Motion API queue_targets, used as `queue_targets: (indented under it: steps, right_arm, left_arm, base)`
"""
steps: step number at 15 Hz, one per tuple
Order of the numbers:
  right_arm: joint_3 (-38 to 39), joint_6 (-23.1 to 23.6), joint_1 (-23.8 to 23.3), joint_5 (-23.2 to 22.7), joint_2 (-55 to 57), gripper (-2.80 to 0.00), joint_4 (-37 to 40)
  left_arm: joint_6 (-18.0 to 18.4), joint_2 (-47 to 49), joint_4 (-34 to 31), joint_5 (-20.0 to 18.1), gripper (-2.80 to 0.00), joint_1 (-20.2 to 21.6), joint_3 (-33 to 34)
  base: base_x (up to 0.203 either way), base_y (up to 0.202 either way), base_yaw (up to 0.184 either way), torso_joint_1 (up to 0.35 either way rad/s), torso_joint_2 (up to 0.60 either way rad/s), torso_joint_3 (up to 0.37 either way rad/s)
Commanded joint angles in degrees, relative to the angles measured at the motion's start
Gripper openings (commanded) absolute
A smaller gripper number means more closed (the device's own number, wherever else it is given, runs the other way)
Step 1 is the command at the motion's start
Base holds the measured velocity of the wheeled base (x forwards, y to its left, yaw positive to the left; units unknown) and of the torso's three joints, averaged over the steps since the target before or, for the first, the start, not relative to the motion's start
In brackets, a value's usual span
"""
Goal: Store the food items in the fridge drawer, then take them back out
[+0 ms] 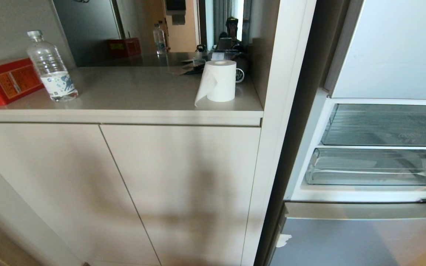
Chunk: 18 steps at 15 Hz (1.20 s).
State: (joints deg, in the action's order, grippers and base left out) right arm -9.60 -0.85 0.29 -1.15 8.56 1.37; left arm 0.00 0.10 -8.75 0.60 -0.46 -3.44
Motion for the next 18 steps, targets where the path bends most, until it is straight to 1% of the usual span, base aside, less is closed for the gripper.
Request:
queue_targets:
  steps: [1,3,4,5,6,8,10,12,15,16,18]
  right_arm:
    - [-5.4,-3.3,0.1,-1.1,15.4,-2.80,-0.2]
    - [-9.7,-7.2,0.2,-4.2,29.3,-2.80,-2.6]
    - [-10.9,-8.5,0.4,-5.8,35.2,-2.80,-5.4]
    - [-11.7,-9.1,0.5,-7.1,40.5,-1.60,-8.7]
    - [-12.1,-9.0,0.5,-8.0,45.5,0.00,-11.7]
    - [-12.2,-8.5,0.6,-8.9,53.9,0.00,-17.7]
    - [-11.0,-8.2,0.6,-9.3,60.9,0.00,-25.2]
    - [-9.9,-7.8,0.6,-8.7,67.9,0.00,-32.5]
    - [-9.0,-7.1,0.6,-5.9,78.3,0.00,-45.2]
    - [-8.9,-6.9,0.6,-4.2,81.2,0.00,-49.6]
    - [-9.1,-4.4,0.6,-1.5,85.6,0.00,-56.2]
  left_arm:
    - [0.0,0.1,0.0,0.0,-2.80,0.0,0.0]
    - [0.0,0.1,0.0,0.0,-2.80,0.0,0.0]
    - [0.0,0.1,0.0,0.0,-2.80,0.0,0.0]
    - [0.0,0.1,0.0,0.0,-2.80,0.0,0.0]
    - [0.0,0.1,0.0,0.0,-2.80,0.0,0.0]
    - [0.0,0.1,0.0,0.0,-2.80,0.0,0.0]
    - [0.0,0.1,0.0,0.0,-2.80,0.0,0.0]
    - [0.0,0.1,0.0,0.0,-2.80,0.0,0.0]
    - [0.0,0.1,0.0,0.0,-2.80,0.0,0.0]
    - [0.0,0.1,0.0,0.0,-2.80,-0.1,0.0]
    - [0.0,0.1,0.0,0.0,-2.80,0.0,0.0]
  base:
    - [0.000,0.000,0.000,0.000,0.00,0.000]
    - [0.000,0.000,0.000,0.000,0.00,0.000]
    - [0.000,0.000,0.000,0.000,0.00,0.000]
    - [0.000,0.000,0.000,0.000,0.00,0.000]
    - [0.000,0.000,0.000,0.000,0.00,0.000]
    - [0.000,0.000,0.000,0.000,0.00,0.000]
    - [0.000,0.000,0.000,0.000,0.00,0.000]
    - [0.000,0.000,0.000,0.000,0.00,0.000]
    - [0.000,0.000,0.000,0.000,0.00,0.000]
    - [0.000,0.000,0.000,0.000,0.00,0.000]
    - [0.000,0.000,0.000,0.000,0.00,0.000]
